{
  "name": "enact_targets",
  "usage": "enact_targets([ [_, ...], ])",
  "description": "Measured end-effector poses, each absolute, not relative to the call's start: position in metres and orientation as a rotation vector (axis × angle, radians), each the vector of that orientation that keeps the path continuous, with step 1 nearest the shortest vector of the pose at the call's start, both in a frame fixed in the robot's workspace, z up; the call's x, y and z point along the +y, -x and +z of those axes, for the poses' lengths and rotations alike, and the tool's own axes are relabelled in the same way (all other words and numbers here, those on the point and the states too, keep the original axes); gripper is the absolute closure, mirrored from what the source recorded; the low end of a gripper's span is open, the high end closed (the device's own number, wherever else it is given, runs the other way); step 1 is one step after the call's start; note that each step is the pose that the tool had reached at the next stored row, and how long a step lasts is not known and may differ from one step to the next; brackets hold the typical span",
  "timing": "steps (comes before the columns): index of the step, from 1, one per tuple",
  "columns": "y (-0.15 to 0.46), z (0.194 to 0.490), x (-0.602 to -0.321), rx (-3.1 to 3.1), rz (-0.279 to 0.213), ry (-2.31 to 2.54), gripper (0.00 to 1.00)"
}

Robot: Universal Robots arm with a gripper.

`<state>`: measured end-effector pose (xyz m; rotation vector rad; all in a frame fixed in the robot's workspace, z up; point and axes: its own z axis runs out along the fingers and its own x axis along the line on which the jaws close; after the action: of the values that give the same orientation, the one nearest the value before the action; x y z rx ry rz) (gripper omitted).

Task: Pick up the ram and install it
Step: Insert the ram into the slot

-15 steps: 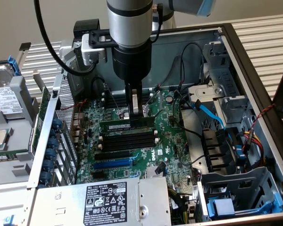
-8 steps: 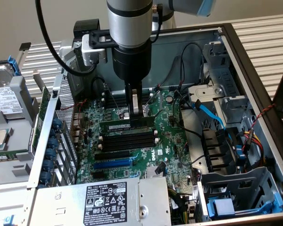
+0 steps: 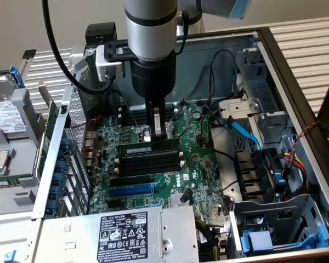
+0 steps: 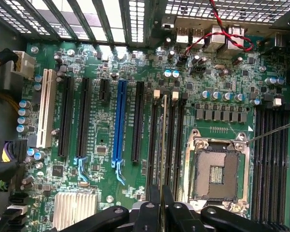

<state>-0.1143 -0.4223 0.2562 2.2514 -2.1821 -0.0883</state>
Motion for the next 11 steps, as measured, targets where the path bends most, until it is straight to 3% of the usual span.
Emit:
enact_targets([
  [11, 0.1151, 0.2499, -0.4223, -2.187, -0.088, -2.247, 0.87],
])
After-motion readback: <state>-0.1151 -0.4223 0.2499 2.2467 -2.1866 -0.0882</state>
